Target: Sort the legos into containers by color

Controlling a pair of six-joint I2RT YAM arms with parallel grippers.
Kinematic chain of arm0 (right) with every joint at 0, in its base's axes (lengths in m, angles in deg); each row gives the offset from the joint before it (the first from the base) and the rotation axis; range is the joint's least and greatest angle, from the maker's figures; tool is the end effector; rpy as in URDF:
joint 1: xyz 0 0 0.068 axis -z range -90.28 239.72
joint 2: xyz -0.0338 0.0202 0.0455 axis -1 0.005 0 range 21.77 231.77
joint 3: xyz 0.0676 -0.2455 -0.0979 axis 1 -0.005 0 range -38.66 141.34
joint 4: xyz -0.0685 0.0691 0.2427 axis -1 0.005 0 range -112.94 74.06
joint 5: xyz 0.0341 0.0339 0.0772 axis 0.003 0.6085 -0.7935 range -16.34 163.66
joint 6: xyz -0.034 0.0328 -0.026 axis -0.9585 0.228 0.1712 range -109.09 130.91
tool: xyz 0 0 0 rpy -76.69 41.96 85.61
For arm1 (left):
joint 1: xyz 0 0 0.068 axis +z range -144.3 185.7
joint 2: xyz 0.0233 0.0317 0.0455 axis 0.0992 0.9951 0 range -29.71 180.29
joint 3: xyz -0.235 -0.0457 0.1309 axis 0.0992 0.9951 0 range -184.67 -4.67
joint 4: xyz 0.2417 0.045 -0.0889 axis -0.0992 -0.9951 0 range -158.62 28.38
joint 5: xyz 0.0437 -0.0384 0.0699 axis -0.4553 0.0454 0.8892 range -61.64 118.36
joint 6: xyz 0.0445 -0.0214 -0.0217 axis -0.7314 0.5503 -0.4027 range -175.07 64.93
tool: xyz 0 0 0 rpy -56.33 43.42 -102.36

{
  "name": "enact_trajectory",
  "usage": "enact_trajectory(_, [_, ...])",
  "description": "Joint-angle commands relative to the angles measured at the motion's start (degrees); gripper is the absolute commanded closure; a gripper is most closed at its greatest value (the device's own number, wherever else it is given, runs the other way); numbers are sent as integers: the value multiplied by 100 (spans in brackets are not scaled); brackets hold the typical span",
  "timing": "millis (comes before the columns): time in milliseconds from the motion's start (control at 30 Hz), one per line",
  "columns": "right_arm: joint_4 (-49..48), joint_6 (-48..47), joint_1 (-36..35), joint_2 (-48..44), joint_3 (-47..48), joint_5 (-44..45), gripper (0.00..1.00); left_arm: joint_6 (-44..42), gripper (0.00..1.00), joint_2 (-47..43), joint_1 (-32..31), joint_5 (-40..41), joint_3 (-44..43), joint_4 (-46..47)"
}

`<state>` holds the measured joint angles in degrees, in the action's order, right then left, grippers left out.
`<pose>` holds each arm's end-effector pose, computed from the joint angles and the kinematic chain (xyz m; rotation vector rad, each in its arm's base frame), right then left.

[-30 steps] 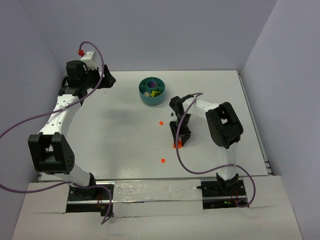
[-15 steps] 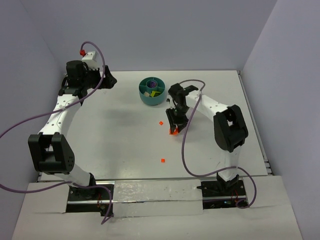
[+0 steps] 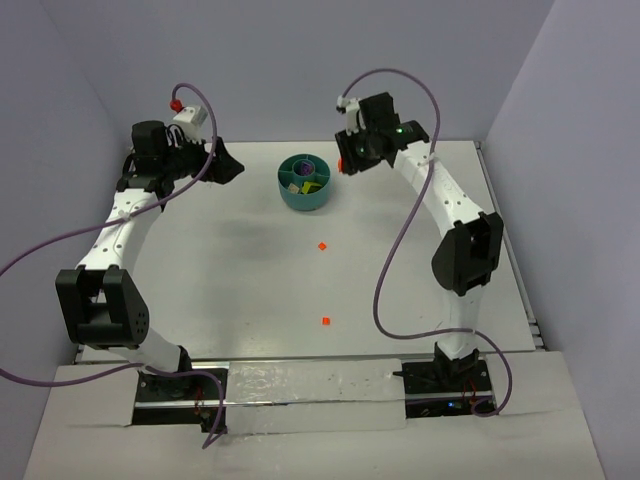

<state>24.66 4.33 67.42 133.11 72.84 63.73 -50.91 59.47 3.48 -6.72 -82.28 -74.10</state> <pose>0.4000 0.1706 0.3397 -0.6793 2.3117 0.3355 0.3615 -0.0345 0.3450 0.3631 1.9376 -0.6792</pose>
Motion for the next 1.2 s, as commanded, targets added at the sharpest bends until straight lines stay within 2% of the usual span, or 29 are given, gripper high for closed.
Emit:
enact_trajectory(0, [-305, -77, 50, 694, 1305, 453, 100, 37, 1, -59, 37, -403, -229, 186])
enact_trajectory(367, [-858, 1255, 41, 1360, 1832, 676, 100, 215, 1, 60, 37, -421, -317, 317])
enact_trajectory(533, [-981, 2206, 59, 1477, 1824, 556, 99, 304, 1, 134, 37, -447, -361, 378])
enact_trajectory(667, [-1074, 3006, 111, 1631, 1738, 112, 99, 348, 1, 134, 37, -429, -326, 422])
enact_trajectory(833, [-1203, 3528, 124, 1826, 1633, -307, 99, 345, 1, 95, 37, -419, -289, 422])
enact_trajectory(1000, [-1639, 3610, 255, 1969, 1516, -1533, 100, 313, 1, 64, 37, -403, -251, 417])
enact_trajectory(1167, [-1772, 3358, 378, 2041, 1471, -2125, 100, 296, 1, 72, 37, -447, -246, 405])
